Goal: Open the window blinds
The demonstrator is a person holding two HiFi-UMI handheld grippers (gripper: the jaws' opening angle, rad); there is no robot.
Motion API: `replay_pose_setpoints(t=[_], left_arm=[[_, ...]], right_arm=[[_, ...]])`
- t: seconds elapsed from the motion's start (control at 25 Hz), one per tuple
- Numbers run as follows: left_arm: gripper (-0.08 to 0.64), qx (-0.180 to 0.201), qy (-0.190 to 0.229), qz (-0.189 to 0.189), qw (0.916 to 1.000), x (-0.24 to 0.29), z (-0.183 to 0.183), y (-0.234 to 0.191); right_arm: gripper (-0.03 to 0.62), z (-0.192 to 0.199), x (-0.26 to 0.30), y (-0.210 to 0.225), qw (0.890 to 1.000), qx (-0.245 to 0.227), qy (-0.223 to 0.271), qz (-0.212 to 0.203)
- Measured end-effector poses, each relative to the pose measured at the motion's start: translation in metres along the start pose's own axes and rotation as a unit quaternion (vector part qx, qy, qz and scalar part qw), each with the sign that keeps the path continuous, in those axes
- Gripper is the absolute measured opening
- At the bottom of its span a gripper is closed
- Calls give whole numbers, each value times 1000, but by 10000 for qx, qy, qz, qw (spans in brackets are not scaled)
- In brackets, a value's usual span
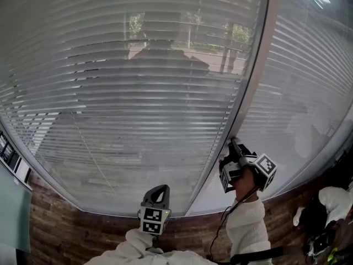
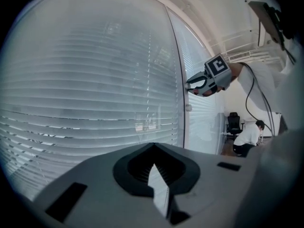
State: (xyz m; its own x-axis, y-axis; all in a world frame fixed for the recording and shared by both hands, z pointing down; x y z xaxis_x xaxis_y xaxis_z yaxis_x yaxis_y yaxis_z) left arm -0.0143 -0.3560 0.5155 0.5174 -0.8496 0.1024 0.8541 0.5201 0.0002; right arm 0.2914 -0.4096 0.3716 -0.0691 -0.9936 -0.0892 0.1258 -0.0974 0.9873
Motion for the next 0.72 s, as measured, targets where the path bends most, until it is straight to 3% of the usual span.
replay_pose_setpoints(t=[0.08,0.2,0.4,0.56,0.72], left_arm=[[0,-34,0,37,10000,0,1,1],[0,10,28,51,10000,0,1,1],[0,-33,35,24,10000,1,2,-4],[0,-40,43,43,10000,1,2,-4],[0,14,23,47,10000,0,2,-4]], right_arm=[[130,-4,3,-5,9969,-774,-132,53],[130,-4,4,-17,9766,-2121,-311,145],[129,0,6,-28,9467,-3180,-438,269],[129,10,7,-36,8864,-4583,-469,450],[129,14,8,-39,8335,-5468,-560,566]])
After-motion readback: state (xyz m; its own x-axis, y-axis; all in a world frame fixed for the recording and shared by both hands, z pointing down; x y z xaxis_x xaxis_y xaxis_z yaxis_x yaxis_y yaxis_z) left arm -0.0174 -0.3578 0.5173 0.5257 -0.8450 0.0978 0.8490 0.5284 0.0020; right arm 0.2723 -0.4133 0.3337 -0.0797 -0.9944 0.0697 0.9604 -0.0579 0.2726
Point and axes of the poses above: the fingertips, and each gripper's own axes: x forward along the fingers, y to its right, z out of its underside, the point moved 10 cm from there along -x, backward along the fingers, and after that the axes turned 5 degrees about y, right-handed, at the moved point
